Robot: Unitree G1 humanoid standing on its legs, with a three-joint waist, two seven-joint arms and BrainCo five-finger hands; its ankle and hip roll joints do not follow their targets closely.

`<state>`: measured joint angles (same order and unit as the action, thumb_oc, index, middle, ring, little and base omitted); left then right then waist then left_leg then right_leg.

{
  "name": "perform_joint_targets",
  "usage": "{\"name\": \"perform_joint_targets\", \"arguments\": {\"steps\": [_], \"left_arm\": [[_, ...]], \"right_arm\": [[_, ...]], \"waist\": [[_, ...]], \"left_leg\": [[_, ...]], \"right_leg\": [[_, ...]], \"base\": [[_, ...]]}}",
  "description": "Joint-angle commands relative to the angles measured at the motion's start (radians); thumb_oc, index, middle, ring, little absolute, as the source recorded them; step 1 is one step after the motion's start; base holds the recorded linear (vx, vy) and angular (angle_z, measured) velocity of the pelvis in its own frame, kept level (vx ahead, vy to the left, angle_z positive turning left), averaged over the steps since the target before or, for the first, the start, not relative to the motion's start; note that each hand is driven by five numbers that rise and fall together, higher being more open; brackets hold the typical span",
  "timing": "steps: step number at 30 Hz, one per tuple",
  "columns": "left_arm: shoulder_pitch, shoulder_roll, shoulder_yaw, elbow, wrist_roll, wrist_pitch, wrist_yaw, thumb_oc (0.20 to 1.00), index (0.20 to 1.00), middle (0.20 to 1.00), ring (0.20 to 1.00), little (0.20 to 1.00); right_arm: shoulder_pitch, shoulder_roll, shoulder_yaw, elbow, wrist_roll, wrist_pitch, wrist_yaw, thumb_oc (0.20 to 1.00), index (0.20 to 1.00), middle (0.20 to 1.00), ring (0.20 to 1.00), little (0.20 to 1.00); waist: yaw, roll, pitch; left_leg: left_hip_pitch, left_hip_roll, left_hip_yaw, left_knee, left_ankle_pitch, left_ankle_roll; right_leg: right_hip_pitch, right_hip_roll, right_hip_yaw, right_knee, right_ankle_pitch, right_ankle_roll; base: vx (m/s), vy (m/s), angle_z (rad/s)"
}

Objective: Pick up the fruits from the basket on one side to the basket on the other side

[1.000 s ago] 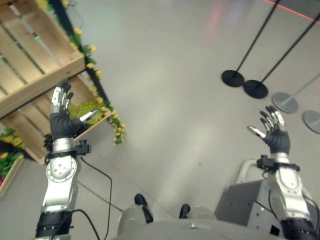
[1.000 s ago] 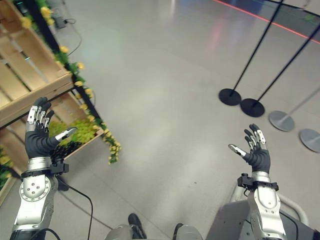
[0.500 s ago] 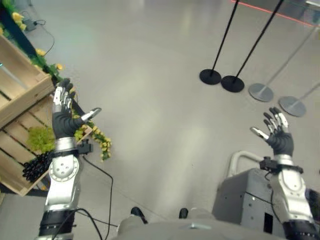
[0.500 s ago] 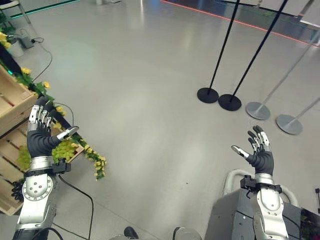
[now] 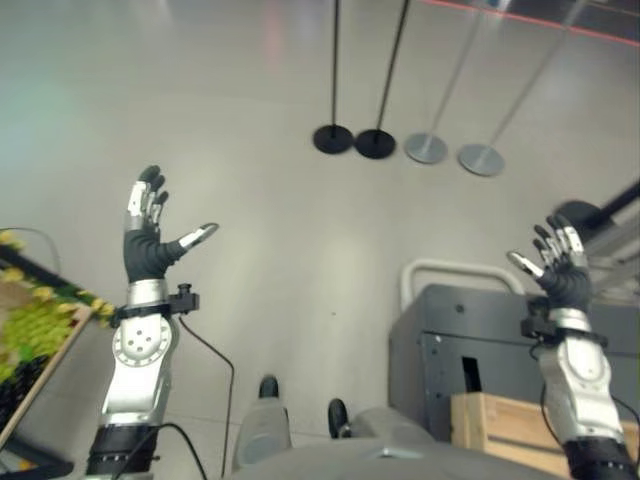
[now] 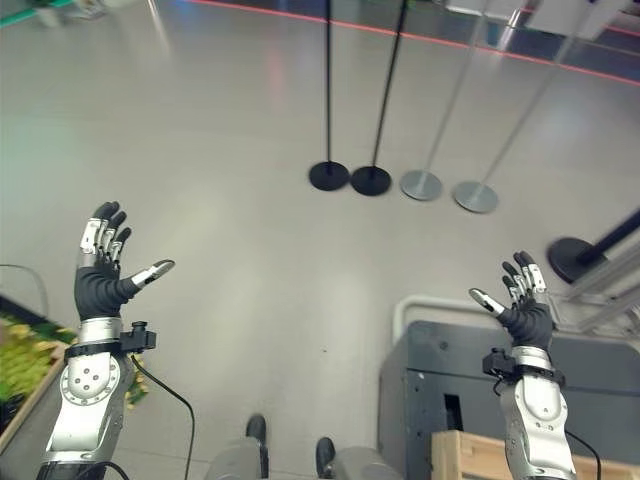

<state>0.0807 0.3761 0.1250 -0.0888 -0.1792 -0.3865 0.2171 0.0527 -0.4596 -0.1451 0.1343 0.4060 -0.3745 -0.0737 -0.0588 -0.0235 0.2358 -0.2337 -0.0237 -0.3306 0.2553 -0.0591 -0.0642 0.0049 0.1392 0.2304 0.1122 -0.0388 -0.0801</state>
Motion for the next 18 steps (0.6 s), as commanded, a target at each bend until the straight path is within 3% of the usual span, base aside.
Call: {"name": "perform_joint_targets", "arguments": {"steps": [1,2,3,5,6,12,15,18], "left_arm": [[-0.016,0.072,0.016,-0.080,-0.003,-0.077,-0.006,1.000,1.000,1.000,1.000,1.000],[-0.019,0.077,0.012,-0.082,0.000,-0.077,-0.007,1.000,1.000,1.000,1.000,1.000],[-0.033,0.082,0.005,-0.086,0.000,-0.075,-0.012,1.000,1.000,1.000,1.000,1.000],[-0.044,0.085,0.001,-0.081,0.004,-0.075,-0.009,1.000,1.000,1.000,1.000,1.000],[-0.059,0.093,-0.010,-0.077,0.006,-0.075,-0.001,1.000,1.000,1.000,1.000,1.000],[-0.093,0.099,-0.041,-0.062,0.001,-0.072,0.001,1.000,1.000,1.000,1.000,1.000],[-0.095,0.093,-0.049,-0.072,0.005,-0.070,0.002,1.000,1.000,1.000,1.000,1.000],[-0.099,0.096,-0.057,-0.077,0.008,-0.068,0.002,1.000,1.000,1.000,1.000,1.000]], "right_arm": [[-0.027,-0.030,-0.012,-0.043,-0.003,-0.056,0.005,1.000,1.000,1.000,1.000,1.000],[-0.031,-0.032,-0.010,-0.038,-0.006,-0.053,0.002,1.000,1.000,1.000,1.000,1.000],[-0.021,-0.024,-0.016,-0.043,-0.014,-0.045,0.001,1.000,1.000,1.000,1.000,1.000],[-0.024,-0.019,-0.015,-0.047,-0.019,-0.039,0.000,1.000,1.000,1.000,1.000,1.000],[-0.037,-0.012,-0.009,-0.044,-0.029,-0.035,-0.007,1.000,1.000,1.000,1.000,1.000],[-0.034,0.006,-0.012,-0.044,-0.041,-0.025,-0.020,1.000,1.000,1.000,1.000,1.000],[-0.033,0.012,-0.013,-0.038,-0.050,-0.023,-0.027,1.000,1.000,1.000,1.000,1.000],[-0.025,0.019,-0.022,-0.048,-0.051,-0.024,-0.035,1.000,1.000,1.000,1.000,1.000]], "waist": [[0.009,-0.019,-0.056],[0.000,-0.022,-0.063],[-0.022,-0.030,-0.072],[-0.022,-0.032,-0.076],[-0.032,-0.036,-0.080],[-0.055,-0.033,-0.084],[-0.065,-0.030,-0.084],[-0.081,-0.033,-0.075]], "left_leg": [[0.029,0.024,0.065,-0.063,0.100,-0.012],[0.038,0.020,0.089,-0.060,0.082,0.001],[0.063,0.020,0.156,-0.053,0.048,0.018],[0.066,0.023,0.187,-0.047,0.037,0.029],[0.077,0.020,0.243,-0.032,0.005,0.046],[0.102,0.014,0.345,-0.012,-0.042,0.075],[0.129,0.014,0.395,-0.015,-0.068,0.087],[0.154,0.019,0.440,-0.024,-0.084,0.088]], "right_leg": [[0.073,-0.074,0.042,0.037,-0.121,0.135],[0.073,-0.089,0.052,0.043,-0.124,0.147],[0.075,-0.122,0.070,0.063,-0.134,0.173],[0.060,-0.132,0.094,0.073,-0.127,0.191],[0.041,-0.153,0.120,0.093,-0.126,0.221],[-0.006,-0.195,0.177,0.110,-0.086,0.276],[-0.030,-0.218,0.170,0.104,-0.058,0.298],[-0.063,-0.234,0.123,0.110,-0.020,0.309]], "base": [[0.15,0.270,-1.03],[0.22,0.363,-1.24],[0.15,0.283,-0.83],[0.07,0.252,-0.75],[0.03,0.241,-0.79],[0.01,0.218,-0.86],[-0.01,0.183,-0.70],[-0.03,0.102,-0.69]]}}
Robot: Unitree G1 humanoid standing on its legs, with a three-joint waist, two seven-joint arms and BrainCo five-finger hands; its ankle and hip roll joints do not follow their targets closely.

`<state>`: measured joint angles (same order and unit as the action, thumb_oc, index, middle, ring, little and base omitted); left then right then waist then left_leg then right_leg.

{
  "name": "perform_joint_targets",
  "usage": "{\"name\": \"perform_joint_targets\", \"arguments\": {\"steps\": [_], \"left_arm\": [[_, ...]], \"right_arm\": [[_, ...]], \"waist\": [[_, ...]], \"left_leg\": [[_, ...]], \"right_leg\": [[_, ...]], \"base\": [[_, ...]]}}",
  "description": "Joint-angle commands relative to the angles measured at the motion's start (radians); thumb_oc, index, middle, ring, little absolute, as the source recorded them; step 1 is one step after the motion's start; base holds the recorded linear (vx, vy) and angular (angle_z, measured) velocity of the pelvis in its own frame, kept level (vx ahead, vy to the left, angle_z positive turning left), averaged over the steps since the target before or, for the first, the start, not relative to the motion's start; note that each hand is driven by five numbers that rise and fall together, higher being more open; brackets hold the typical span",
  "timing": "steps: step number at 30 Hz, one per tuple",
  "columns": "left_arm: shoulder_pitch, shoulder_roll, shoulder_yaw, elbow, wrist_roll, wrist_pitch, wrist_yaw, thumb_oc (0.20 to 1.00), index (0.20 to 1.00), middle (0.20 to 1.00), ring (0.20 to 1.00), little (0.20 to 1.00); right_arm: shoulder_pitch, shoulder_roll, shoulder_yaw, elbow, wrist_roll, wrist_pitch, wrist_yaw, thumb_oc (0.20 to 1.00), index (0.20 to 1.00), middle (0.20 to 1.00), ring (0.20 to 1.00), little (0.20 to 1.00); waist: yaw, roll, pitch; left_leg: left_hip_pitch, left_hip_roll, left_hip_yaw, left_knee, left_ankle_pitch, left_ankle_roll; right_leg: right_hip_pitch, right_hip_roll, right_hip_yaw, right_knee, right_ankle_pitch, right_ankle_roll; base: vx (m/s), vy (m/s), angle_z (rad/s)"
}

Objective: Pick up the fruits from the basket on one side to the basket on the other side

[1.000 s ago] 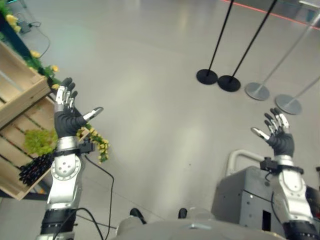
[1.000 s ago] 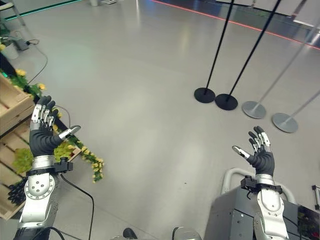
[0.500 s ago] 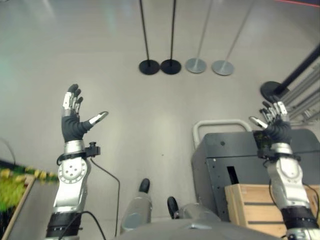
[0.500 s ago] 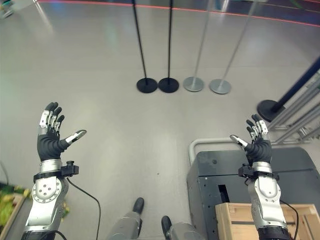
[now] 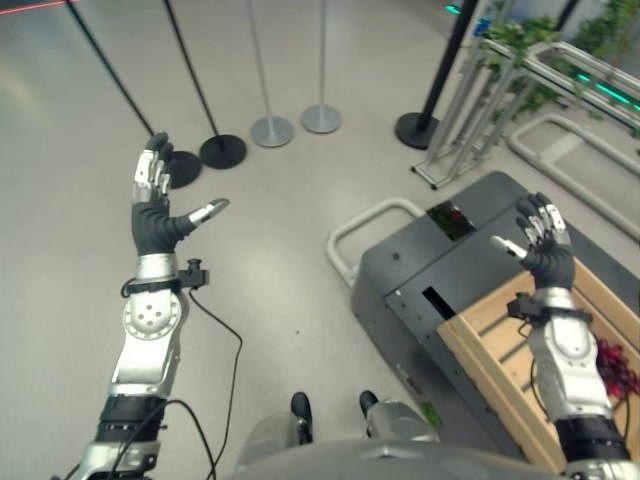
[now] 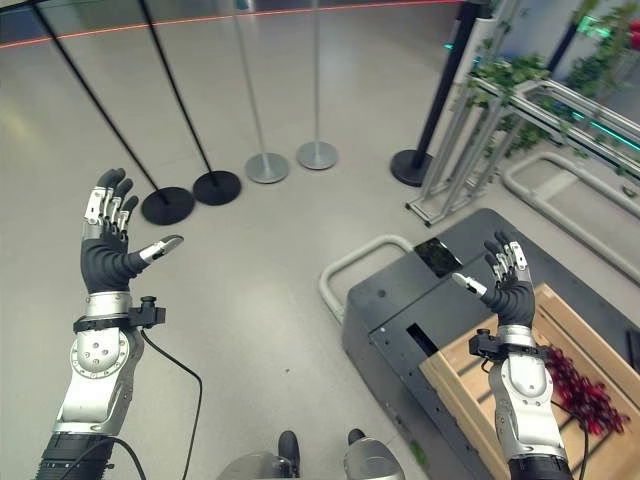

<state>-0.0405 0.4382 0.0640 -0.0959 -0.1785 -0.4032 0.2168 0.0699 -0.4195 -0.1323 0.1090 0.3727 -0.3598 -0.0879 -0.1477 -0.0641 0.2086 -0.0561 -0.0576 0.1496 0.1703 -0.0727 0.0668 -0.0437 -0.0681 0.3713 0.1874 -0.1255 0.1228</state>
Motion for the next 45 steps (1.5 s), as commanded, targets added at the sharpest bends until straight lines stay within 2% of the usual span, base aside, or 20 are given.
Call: {"name": "perform_joint_targets", "arguments": {"steps": [1,5,8,11,13,15,16,18,20,23,25,27,28,30,32,34,36,38,40,45], "left_arm": [[0.022,0.034,0.004,-0.070,0.007,-0.051,0.003,1.000,1.000,1.000,1.000,1.000],[-0.006,0.033,-0.011,-0.057,0.007,-0.047,0.004,1.000,1.000,1.000,1.000,1.000],[0.005,0.028,0.011,-0.070,0.005,-0.049,0.008,1.000,1.000,1.000,1.000,1.000],[0.008,0.026,0.025,-0.067,-0.003,-0.042,0.016,1.000,1.000,1.000,1.000,1.000],[0.012,0.023,0.033,-0.069,-0.003,-0.036,0.015,1.000,1.000,1.000,1.000,1.000],[0.013,0.019,0.043,-0.073,-0.002,-0.032,0.013,1.000,1.000,1.000,1.000,1.000],[0.012,0.018,0.048,-0.069,-0.003,-0.030,0.013,1.000,1.000,1.000,1.000,1.000],[0.012,0.010,0.060,-0.063,-0.013,-0.028,0.006,1.000,1.000,1.000,1.000,1.000],[0.011,0.005,0.061,-0.054,-0.020,-0.030,0.003,1.000,1.000,1.000,1.000,1.000],[-0.021,0.001,0.053,-0.018,-0.032,-0.029,0.005,1.000,1.000,1.000,1.000,1.000],[-0.038,-0.008,0.042,-0.004,-0.050,-0.027,-0.002,1.000,1.000,1.000,1.000,1.000],[-0.036,-0.018,0.046,0.004,-0.071,-0.025,-0.005,1.000,1.000,1.000,1.000,1.000],[-0.037,-0.017,0.046,0.004,-0.071,-0.025,-0.005,1.000,1.000,1.000,1.000,1.000],[-0.028,-0.020,0.053,-0.003,-0.066,-0.021,0.009,1.000,1.000,1.000,1.000,1.000],[-0.021,-0.020,0.069,0.002,-0.054,-0.022,0.029,1.000,1.000,1.000,1.000,1.000],[-0.013,-0.015,0.089,0.001,-0.055,-0.030,0.044,1.000,1.000,1.000,1.000,1.000],[-0.003,-0.009,0.106,0.000,-0.054,-0.045,0.056,1.000,1.000,1.000,1.000,1.000],[0.005,-0.014,0.111,0.001,-0.062,-0.050,0.052,1.000,1.000,1.000,1.000,1.000],[0.016,-0.022,0.112,0.008,-0.086,-0.054,0.040,1.000,1.000,1.000,1.000,1.000],[0.002,0.003,0.098,0.006,-0.065,-0.057,0.042,1.000,1.000,1.000,1.000,1.000]], "right_arm": [[-0.042,-0.021,-0.034,-0.023,-0.018,-0.038,-0.021,1.000,1.000,1.000,1.000,1.000],[-0.028,-0.016,-0.035,-0.034,-0.028,-0.038,-0.019,1.000,1.000,1.000,1.000,1.000],[-0.023,-0.004,-0.045,-0.050,-0.034,-0.046,-0.031,1.000,1.000,1.000,1.000,1.000],[-0.011,0.001,-0.043,-0.062,-0.040,-0.044,-0.032,1.000,1.000,1.000,1.000,1.000],[-0.007,-0.004,-0.044,-0.066,-0.046,-0.039,-0.032,1.000,1.000,1.000,1.000,1.000],[-0.007,-0.002,-0.050,-0.061,-0.053,-0.035,-0.031,1.000,1.000,1.000,1.000,1.000],[-0.002,-0.004,-0.056,-0.061,-0.057,-0.034,-0.027,1.000,1.000,1.000,1.000,1.000],[0.015,-0.003,-0.067,-0.069,-0.066,-0.029,-0.021,1.000,1.000,1.000,1.000,1.000],[0.027,-0.007,-0.074,-0.073,-0.067,-0.028,-0.018,1.000,1.000,1.000,1.000,1.000],[0.068,-0.026,-0.120,-0.105,-0.069,-0.037,-0.017,1.000,1.000,1.000,1.000,1.000],[0.083,-0.027,-0.138,-0.114,-0.054,-0.043,-0.016,1.000,1.000,1.000,1.000,1.000],[0.085,-0.033,-0.138,-0.116,-0.043,-0.046,-0.013,1.000,1.000,1.000,1.000,1.000],[0.084,-0.033,-0.138,-0.116,-0.042,-0.046,-0.013,1.000,1.000,1.000,1.000,1.000],[0.069,-0.046,-0.117,-0.117,-0.045,-0.037,-0.016,1.000,1.000,1.000,1.000,1.000],[0.062,-0.049,-0.103,-0.109,-0.049,-0.036,-0.013,1.000,1.000,1.000,1.000,1.000],[0.050,-0.058,-0.089,-0.099,-0.058,-0.041,-0.010,1.000,1.000,1.000,1.000,1.000],[0.011,-0.082,-0.046,-0.080,-0.064,-0.048,-0.006,1.000,1.000,1.000,1.000,1.000],[0.003,-0.088,-0.037,-0.074,-0.063,-0.046,-0.004,1.000,1.000,1.000,1.000,1.000],[0.015,-0.082,-0.040,-0.082,-0.054,-0.042,0.011,1.000,1.000,1.000,1.000,1.000],[-0.006,-0.071,-0.030,-0.047,-0.044,-0.030,0.012,1.000,1.000,1.000,1.000,1.000]], "waist": [[0.009,0.008,-0.049],[-0.024,0.003,-0.033],[-0.015,0.003,-0.019],[0.012,0.022,-0.009],[0.023,0.031,-0.010],[0.025,0.037,-0.010],[0.025,0.032,-0.024],[0.024,0.019,-0.046],[0.031,0.024,-0.053],[0.008,0.024,-0.056],[0.008,0.017,-0.050],[0.026,0.000,-0.035],[0.028,0.002,-0.032],[0.067,-0.001,-0.011],[0.089,0.010,-0.012],[0.100,0.018,-0.021],[0.138,0.025,-0.021],[0.132,0.026,-0.019],[0.103,0.039,-0.033],[0.070,0.030,-0.046]], "left_leg": [[-0.025,0.054,-0.040,0.059,-0.069,-0.043],[-0.015,0.053,0.000,0.060,-0.082,-0.042],[0.011,0.089,0.093,0.053,-0.102,-0.058],[0.037,0.114,0.173,0.013,-0.084,-0.066],[0.056,0.112,0.234,-0.025,-0.067,-0.054],[0.078,0.111,0.285,-0.056,-0.057,-0.039],[0.091,0.101,0.280,-0.063,-0.080,-0.044],[0.095,0.099,0.309,-0.058,-0.085,-0.047],[0.098,0.113,0.323,-0.046,-0.086,-0.053],[0.086,0.169,0.333,0.071,-0.100,-0.082],[0.041,0.257,0.319,0.268,-0.049,-0.148],[0.001,0.305,0.298,0.407,0.060,-0.174],[-0.002,0.312,0.296,0.415,0.060,-0.178],[-0.086,0.226,0.076,0.486,0.074,-0.172],[-0.125,0.164,-0.040,0.362,0.041,-0.148],[-0.106,0.174,-0.127,0.176,0.042,-0.139],[-0.107,0.082,-0.383,0.055,0.072,-0.169],[-0.105,0.085,-0.384,0.058,0.068,-0.176],[-0.054,0.122,-0.302,0.002,0.058,-0.175],[0.008,0.094,-0.220,-0.033,0.012,-0.132]], "right_leg": [[-0.016,-0.026,-0.017,0.034,0.069,0.106],[-0.049,-0.035,-0.058,0.013,0.123,0.110],[-0.116,-0.106,-0.309,-0.078,0.189,0.096],[-0.142,-0.168,-0.603,0.033,0.143,0.057],[-0.137,-0.176,-0.731,0.159,0.097,0.042],[-0.150,-0.161,-0.775,0.288,0.087,0.060],[-0.126,-0.149,-0.775,0.264,0.067,0.076],[-0.060,-0.107,-0.752,0.103,0.047,0.058],[-0.057,-0.078,-0.709,0.078,0.045,0.046],[-0.040,-0.047,-0.652,0.045,0.019,0.007],[0.019,0.007,-0.625,-0.013,0.004,-0.040],[0.057,0.031,-0.605,-0.052,0.014,-0.084],[0.060,0.037,-0.605,-0.056,0.016,-0.087],[0.080,0.048,-0.521,-0.073,0.017,-0.108],[0.096,0.050,-0.479,-0.085,0.021,-0.092],[0.099,0.051,-0.442,-0.092,0.018,-0.069],[0.085,0.079,-0.334,-0.084,0.022,-0.064],[0.086,0.078,-0.313,-0.080,0.018,-0.060],[0.075,0.072,-0.314,-0.071,0.012,-0.055],[0.034,0.015,-0.270,-0.022,0.020,-0.011]], "base": [[-0.06,0.086,-0.50],[-0.05,0.067,-0.36],[-0.05,0.009,-0.75],[-0.08,0.091,-1.06],[-0.03,0.124,-1.28],[0.01,0.039,-1.73],[0.03,-0.116,-1.85],[0.12,-0.184,-0.74],[0.14,-0.154,-0.47],[0.17,-0.232,-0.28],[0.14,-0.350,0.28],[0.06,-0.250,-0.09],[0.03,-0.091,-0.80],[0.03,0.047,-0.90],[0.12,0.140,-0.69],[0.16,0.173,-0.93],[0.15,0.148,-1.18],[0.06,0.159,-1.49],[0.04,0.217,-1.35],[0.04,0.290,-0.40]]}}
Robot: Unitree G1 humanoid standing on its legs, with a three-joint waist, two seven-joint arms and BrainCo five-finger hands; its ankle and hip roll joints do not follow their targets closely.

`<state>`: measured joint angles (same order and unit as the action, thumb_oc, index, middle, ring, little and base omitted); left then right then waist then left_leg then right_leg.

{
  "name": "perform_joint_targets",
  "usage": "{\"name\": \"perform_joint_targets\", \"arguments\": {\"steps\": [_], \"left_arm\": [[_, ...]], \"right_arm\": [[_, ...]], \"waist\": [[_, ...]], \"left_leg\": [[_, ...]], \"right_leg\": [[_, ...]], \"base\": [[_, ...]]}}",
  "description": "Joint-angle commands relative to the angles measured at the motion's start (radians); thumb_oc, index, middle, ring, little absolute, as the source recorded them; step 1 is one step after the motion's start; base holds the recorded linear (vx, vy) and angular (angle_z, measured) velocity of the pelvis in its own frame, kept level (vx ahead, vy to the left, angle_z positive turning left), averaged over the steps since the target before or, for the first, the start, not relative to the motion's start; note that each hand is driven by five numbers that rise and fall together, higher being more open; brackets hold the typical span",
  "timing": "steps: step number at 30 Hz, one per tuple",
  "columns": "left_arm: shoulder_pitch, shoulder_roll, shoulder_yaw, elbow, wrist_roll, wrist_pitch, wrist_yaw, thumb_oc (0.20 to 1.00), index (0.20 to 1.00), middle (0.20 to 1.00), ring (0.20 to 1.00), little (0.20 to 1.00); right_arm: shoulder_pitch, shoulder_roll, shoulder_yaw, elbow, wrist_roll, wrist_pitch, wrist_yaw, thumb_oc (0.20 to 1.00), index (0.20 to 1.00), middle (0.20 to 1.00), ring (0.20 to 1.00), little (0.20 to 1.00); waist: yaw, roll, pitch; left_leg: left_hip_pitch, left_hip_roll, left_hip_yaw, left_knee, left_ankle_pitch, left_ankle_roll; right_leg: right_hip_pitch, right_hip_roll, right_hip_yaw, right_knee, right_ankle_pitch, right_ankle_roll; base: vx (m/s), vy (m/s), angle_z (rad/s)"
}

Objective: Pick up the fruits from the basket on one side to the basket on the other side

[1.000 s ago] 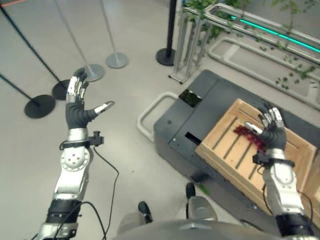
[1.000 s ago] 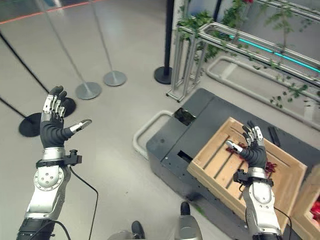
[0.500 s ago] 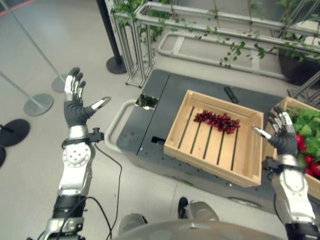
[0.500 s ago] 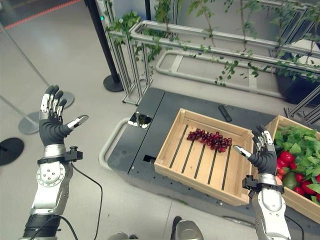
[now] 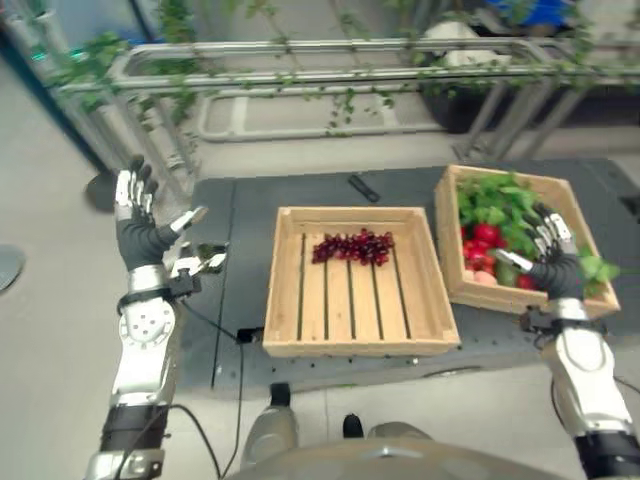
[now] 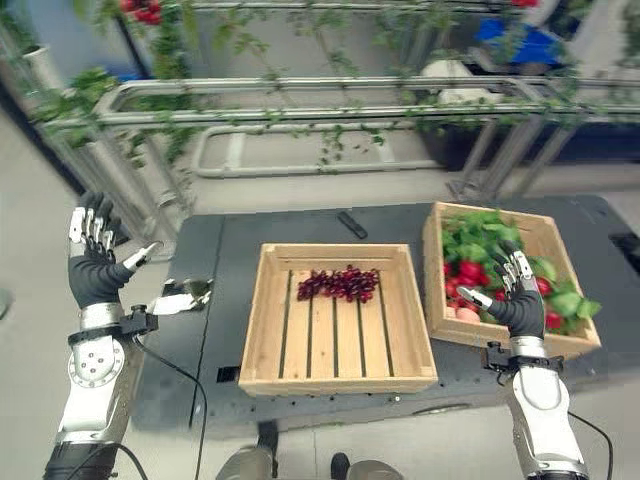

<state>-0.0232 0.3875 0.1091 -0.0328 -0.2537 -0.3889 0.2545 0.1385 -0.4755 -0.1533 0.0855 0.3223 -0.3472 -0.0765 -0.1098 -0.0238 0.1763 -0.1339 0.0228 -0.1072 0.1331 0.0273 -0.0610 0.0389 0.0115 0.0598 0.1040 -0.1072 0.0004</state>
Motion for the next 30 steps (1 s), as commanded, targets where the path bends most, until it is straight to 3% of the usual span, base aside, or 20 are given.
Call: {"name": "perform_joint_targets", "arguments": {"steps": [1,7,8,9,10,12,13,14,19,30], "left_arm": [[-0.016,0.066,0.060,-0.059,0.024,-0.072,0.010,1.000,1.000,1.000,1.000,1.000],[-0.021,0.074,0.063,-0.054,0.019,-0.076,0.013,1.000,1.000,1.000,1.000,1.000],[-0.012,0.076,0.066,-0.057,0.018,-0.078,0.018,1.000,1.000,1.000,1.000,1.000],[-0.013,0.076,0.067,-0.057,0.017,-0.079,0.018,1.000,1.000,1.000,1.000,1.000],[-0.005,0.078,0.071,-0.060,0.012,-0.073,0.022,1.000,1.000,1.000,1.000,1.000],[0.000,0.081,0.075,-0.063,0.013,-0.072,0.018,1.000,1.000,1.000,1.000,1.000],[-0.006,0.085,0.077,-0.062,0.022,-0.069,0.015,1.000,1.000,1.000,1.000,1.000],[-0.001,0.078,0.079,-0.058,0.023,-0.067,0.014,1.000,1.000,1.000,1.000,1.000],[0.028,0.057,0.073,-0.057,0.020,-0.056,0.005,1.000,1.000,1.000,1.000,1.000],[0.018,0.040,0.052,-0.035,0.020,-0.041,0.011,1.000,1.000,1.000,1.000,1.000]], "right_arm": [[-0.090,-0.012,0.006,-0.018,-0.005,-0.034,0.003,1.000,1.000,1.000,1.000,1.000],[-0.133,-0.013,0.036,-0.009,-0.025,-0.027,-0.002,1.000,1.000,1.000,1.000,1.000],[-0.162,-0.006,0.060,-0.003,-0.029,-0.027,-0.007,1.000,1.000,1.000,1.000,1.000],[-0.165,-0.005,0.061,-0.002,-0.030,-0.028,-0.008,1.000,1.000,1.000,1.000,1.000],[-0.179,0.007,0.080,0.012,-0.027,-0.025,-0.013,1.000,1.000,1.000,1.000,1.000],[-0.177,0.005,0.085,0.015,-0.029,-0.023,-0.009,1.000,1.000,1.000,1.000,1.000],[-0.170,0.005,0.085,0.014,-0.035,-0.017,0.001,1.000,1.000,1.000,1.000,1.000],[-0.172,0.006,0.086,0.020,-0.039,-0.016,-0.002,1.000,1.000,1.000,1.000,1.000],[-0.163,0.009,0.081,0.040,-0.036,-0.011,-0.012,1.000,1.000,1.000,1.000,1.000],[-0.142,0.019,0.075,0.041,-0.028,-0.009,-0.016,1.000,1.000,1.000,1.000,1.000]], "waist": [[0.027,-0.016,-0.016],[0.034,-0.021,0.004],[0.051,-0.017,0.015],[0.055,-0.017,0.016],[0.108,0.006,0.021],[0.090,0.007,0.016],[0.088,-0.021,-0.008],[0.093,-0.024,-0.017],[0.097,-0.023,-0.044],[0.068,-0.035,-0.069]], "left_leg": [[0.093,-0.004,0.076,0.014,-0.111,0.016],[0.083,-0.025,0.158,0.042,-0.141,0.043],[0.089,-0.017,0.190,0.033,-0.139,0.048],[0.090,-0.015,0.195,0.032,-0.140,0.048],[0.080,0.006,0.220,0.032,-0.123,0.049],[0.073,0.001,0.209,0.033,-0.118,0.053],[0.076,-0.018,0.217,0.044,-0.134,0.054],[0.083,-0.017,0.225,0.037,-0.136,0.055],[0.116,0.007,0.240,0.012,-0.125,0.044],[0.154,0.013,0.199,-0.078,-0.073,0.024]], "right_leg": [[-0.067,-0.090,0.076,0.075,0.013,0.138],[-0.120,-0.133,0.121,0.076,0.054,0.185],[-0.153,-0.148,0.072,0.082,0.079,0.192],[-0.157,-0.145,0.077,0.085,0.079,0.192],[-0.170,-0.174,-0.110,0.180,0.050,0.168],[-0.161,-0.155,-0.100,0.231,0.023,0.163],[-0.104,-0.157,-0.089,0.119,0.022,0.150],[-0.087,-0.160,-0.096,0.083,0.028,0.151],[-0.041,-0.149,-0.098,0.023,0.037,0.145],[-0.001,-0.122,-0.113,-0.030,0.045,0.128]], "base": [[0.00,0.282,-0.62],[-0.07,0.191,-0.63],[-0.10,0.066,-0.37],[-0.24,0.130,-0.48],[-0.16,0.096,-0.94],[-0.09,0.039,-1.00],[0.03,-0.053,-0.21],[0.04,-0.069,0.19],[0.03,-0.068,-0.06],[-0.01,-0.051,0.17]]}}
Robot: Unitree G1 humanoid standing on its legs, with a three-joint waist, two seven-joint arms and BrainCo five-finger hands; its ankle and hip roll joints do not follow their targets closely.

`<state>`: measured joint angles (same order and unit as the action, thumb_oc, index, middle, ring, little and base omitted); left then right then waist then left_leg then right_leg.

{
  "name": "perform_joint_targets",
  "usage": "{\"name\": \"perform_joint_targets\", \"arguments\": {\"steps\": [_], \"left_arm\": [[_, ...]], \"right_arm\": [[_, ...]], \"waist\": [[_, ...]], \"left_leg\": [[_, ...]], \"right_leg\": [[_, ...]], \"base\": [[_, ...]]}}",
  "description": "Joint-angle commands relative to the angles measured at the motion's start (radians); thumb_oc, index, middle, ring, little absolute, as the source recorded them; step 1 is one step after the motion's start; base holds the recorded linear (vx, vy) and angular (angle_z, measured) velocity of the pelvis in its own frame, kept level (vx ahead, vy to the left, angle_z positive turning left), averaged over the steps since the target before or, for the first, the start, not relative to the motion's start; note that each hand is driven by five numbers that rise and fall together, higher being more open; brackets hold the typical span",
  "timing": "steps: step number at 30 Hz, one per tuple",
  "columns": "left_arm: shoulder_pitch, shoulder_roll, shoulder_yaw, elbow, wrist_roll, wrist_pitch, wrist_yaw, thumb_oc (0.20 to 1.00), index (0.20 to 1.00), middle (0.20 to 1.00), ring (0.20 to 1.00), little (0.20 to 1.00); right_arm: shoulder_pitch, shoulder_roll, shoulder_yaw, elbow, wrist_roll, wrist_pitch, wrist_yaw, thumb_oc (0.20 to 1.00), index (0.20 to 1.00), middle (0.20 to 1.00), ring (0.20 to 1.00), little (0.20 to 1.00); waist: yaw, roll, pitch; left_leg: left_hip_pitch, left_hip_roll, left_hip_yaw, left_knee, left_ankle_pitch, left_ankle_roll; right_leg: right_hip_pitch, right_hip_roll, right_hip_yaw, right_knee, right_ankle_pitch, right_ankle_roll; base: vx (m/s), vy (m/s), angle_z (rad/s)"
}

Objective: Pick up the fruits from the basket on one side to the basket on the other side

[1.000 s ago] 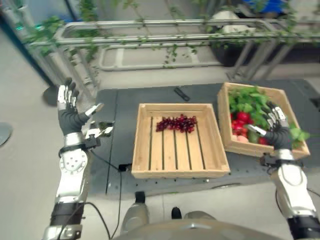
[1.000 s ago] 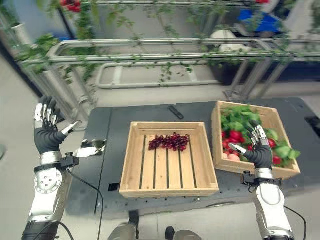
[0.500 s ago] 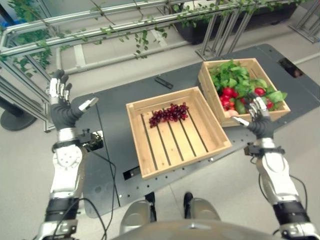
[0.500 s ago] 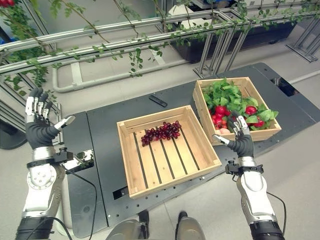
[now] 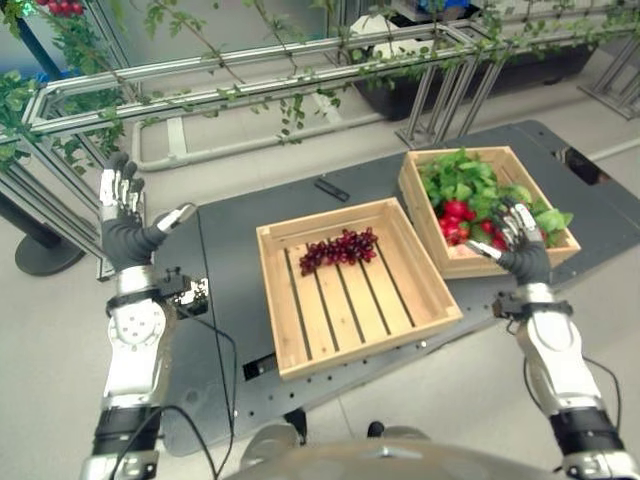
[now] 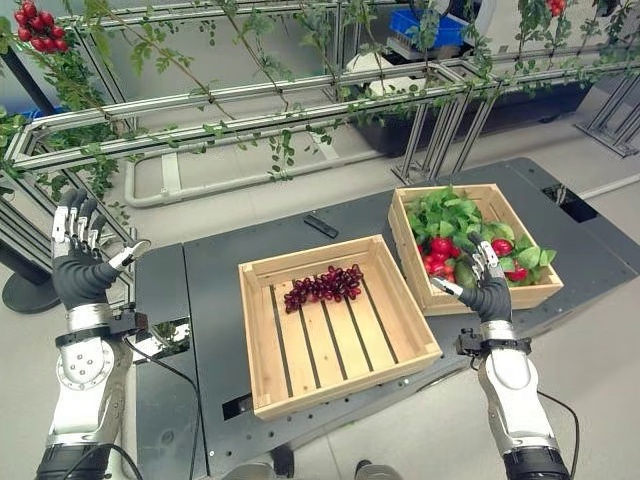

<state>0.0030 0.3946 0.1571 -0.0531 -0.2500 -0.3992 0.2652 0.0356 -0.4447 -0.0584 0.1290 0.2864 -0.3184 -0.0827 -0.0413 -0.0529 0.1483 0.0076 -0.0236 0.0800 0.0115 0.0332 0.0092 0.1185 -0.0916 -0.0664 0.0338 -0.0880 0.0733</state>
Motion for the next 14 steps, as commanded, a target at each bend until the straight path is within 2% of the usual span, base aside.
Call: {"name": "perform_joint_targets", "arguments": {"steps": [1,14], "left_arm": [[-0.005,0.031,0.002,-0.015,0.018,-0.030,-0.002,1.000,1.000,1.000,1.000,1.000],[-0.002,0.026,0.000,-0.011,0.008,-0.026,-0.011,1.000,1.000,1.000,1.000,1.000]], "right_arm": [[-0.036,-0.012,-0.018,-0.002,0.005,-0.038,-0.009,1.000,1.000,1.000,1.000,1.000],[-0.029,0.000,-0.024,-0.005,0.016,-0.044,-0.009,1.000,1.000,1.000,1.000,1.000]], "waist": [[0.001,-0.007,-0.045],[-0.005,-0.010,-0.049]], "left_leg": [[0.012,0.059,0.005,0.040,-0.077,-0.047],[0.010,0.069,-0.011,0.042,-0.072,-0.056]], "right_leg": [[-0.077,-0.016,0.015,0.035,0.026,0.053],[-0.075,-0.005,0.006,0.039,0.022,0.044]], "base": [[-0.01,-0.037,0.10],[0.00,-0.018,0.05]]}}
